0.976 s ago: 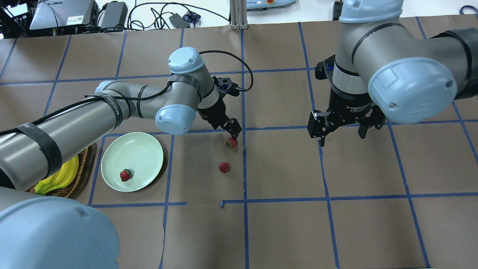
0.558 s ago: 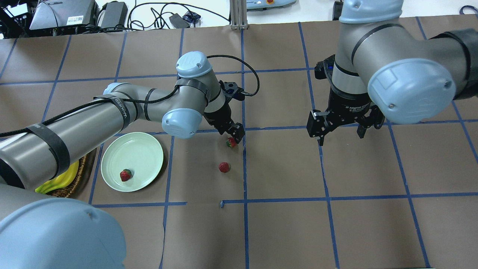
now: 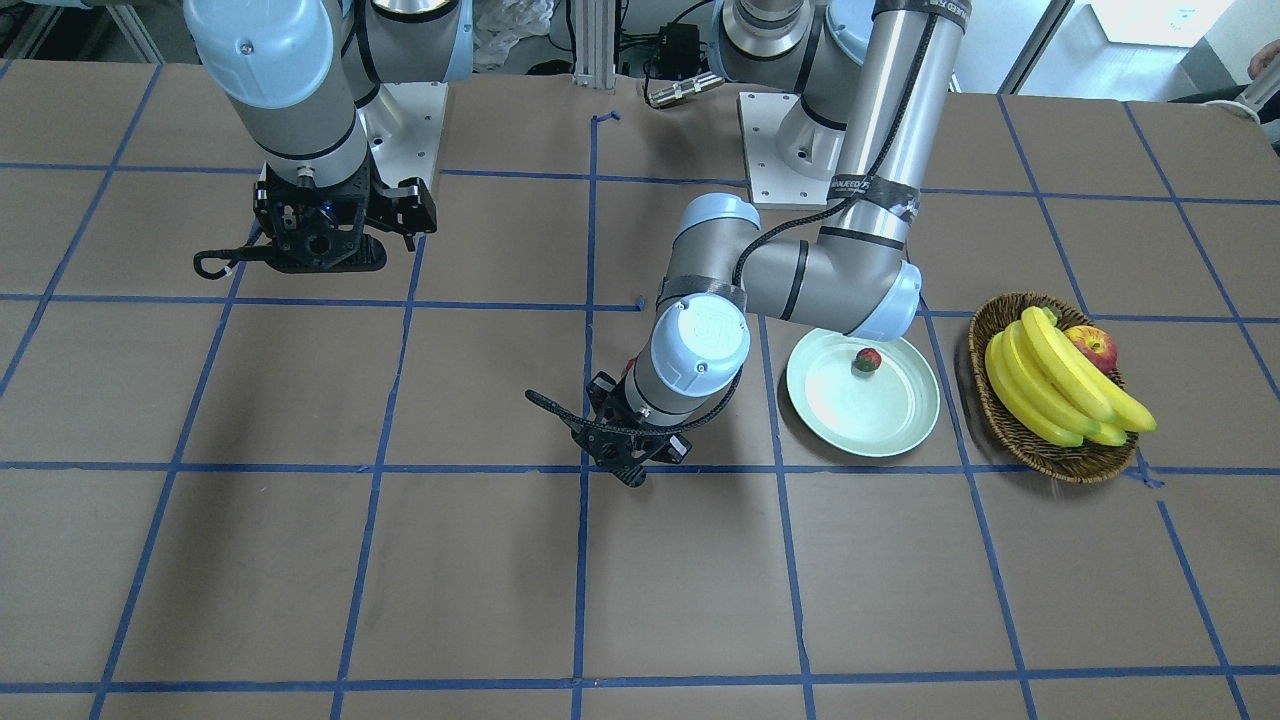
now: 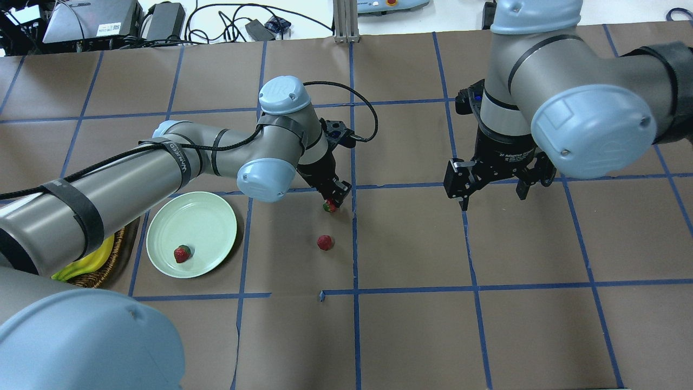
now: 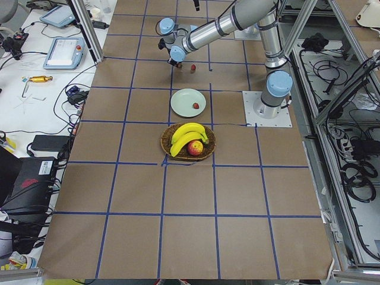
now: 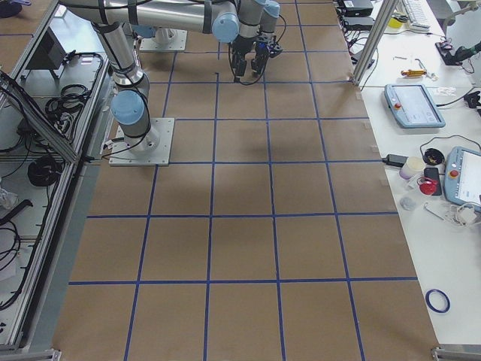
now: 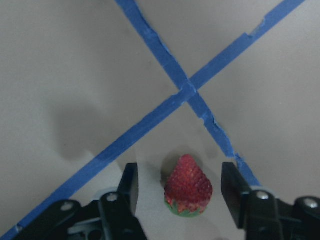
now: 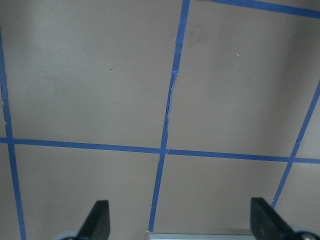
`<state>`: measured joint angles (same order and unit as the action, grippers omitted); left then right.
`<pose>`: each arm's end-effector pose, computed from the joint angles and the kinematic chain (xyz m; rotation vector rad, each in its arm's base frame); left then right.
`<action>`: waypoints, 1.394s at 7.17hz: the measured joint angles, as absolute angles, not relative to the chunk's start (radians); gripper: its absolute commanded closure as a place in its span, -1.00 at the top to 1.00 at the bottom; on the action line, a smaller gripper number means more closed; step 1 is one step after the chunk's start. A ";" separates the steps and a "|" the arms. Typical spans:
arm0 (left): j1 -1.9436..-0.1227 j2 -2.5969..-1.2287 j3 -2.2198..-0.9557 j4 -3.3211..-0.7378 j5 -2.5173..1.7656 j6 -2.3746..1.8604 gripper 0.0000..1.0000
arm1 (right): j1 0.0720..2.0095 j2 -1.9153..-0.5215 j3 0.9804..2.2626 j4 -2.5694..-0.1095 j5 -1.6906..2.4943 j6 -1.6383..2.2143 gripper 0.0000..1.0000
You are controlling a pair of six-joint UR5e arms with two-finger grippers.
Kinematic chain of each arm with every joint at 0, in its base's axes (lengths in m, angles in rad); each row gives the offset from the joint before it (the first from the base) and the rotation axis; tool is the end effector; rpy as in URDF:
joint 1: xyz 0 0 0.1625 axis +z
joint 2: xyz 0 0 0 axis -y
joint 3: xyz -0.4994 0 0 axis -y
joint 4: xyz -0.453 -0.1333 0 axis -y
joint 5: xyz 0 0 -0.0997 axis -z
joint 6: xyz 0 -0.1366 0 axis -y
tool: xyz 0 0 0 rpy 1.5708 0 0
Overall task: Collect all strawberries into plate
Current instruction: 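Lower the left gripper onto the farther strawberry and grasp it, then carry the strawberry with the left gripper over the plate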
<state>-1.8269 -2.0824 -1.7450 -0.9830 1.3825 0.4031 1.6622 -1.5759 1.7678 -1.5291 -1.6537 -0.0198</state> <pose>-0.3262 -0.6187 0.1678 -0.9400 -2.7901 -0.1236 0.1678 -0.4944 0.4200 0.1832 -3.0252 -0.3509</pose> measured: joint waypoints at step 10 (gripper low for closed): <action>-1.565 -1.945 -1.755 -1.285 1.757 0.763 -1.00 | 1.662 -1.575 1.760 -1.534 -1.659 -0.018 1.00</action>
<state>-1.5652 -1.9449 -1.7547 -1.2850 1.7566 0.7631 1.6624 -1.5748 1.7603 -1.5335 -1.6589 -0.0176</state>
